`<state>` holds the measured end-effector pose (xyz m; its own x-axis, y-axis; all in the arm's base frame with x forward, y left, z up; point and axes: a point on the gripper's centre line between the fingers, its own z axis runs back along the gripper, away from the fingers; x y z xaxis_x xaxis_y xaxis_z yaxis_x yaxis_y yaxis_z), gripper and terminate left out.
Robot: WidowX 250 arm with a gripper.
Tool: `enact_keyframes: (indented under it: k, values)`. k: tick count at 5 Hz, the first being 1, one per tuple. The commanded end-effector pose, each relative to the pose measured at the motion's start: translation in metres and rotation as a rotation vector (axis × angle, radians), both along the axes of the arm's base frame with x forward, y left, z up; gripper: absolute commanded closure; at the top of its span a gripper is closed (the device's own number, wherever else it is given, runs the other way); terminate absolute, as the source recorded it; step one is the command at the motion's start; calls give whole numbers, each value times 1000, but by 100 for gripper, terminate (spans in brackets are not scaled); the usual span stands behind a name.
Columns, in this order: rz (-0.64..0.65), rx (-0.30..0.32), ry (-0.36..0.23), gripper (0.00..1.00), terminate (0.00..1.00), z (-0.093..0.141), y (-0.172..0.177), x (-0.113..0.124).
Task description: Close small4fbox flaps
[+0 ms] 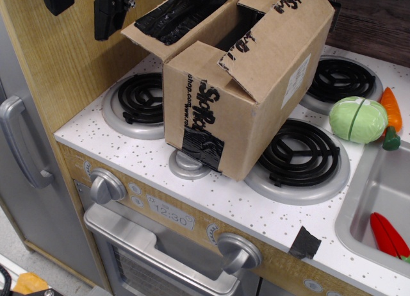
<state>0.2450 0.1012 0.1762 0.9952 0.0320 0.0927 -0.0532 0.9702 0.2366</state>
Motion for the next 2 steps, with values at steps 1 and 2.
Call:
enact_keyframes:
  k: [1,2]
  values:
    - [0,0,0,0,0,0,0,0]
    - [-5,-31,4,0,0,-15,11,4]
